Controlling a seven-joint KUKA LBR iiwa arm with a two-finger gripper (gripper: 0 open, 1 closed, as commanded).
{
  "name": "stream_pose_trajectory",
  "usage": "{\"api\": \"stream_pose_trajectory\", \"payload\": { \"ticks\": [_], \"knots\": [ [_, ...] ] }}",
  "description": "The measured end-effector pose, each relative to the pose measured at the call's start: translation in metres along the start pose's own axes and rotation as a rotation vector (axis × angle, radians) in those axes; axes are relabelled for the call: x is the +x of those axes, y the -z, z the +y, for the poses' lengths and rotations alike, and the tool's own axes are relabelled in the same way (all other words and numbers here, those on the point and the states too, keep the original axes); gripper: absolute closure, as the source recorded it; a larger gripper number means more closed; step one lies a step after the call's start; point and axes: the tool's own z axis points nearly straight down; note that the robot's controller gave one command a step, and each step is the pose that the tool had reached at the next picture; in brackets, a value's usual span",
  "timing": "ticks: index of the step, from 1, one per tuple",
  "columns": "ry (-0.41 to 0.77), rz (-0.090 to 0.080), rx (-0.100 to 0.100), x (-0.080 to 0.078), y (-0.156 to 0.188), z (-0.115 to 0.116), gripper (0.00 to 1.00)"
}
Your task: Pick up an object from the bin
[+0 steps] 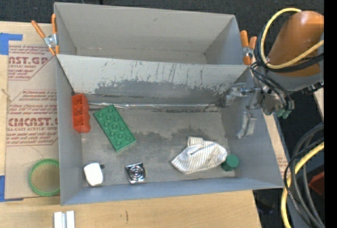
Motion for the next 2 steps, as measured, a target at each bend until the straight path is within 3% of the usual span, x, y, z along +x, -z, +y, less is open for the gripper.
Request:
{"api": "stream_pose_trajectory", "payload": {
  "ticks": [2],
  "knots": [
    [0.000,-0.008,0.001,-0.0014,0.0045,0.0008,0.00]
  ]
}}
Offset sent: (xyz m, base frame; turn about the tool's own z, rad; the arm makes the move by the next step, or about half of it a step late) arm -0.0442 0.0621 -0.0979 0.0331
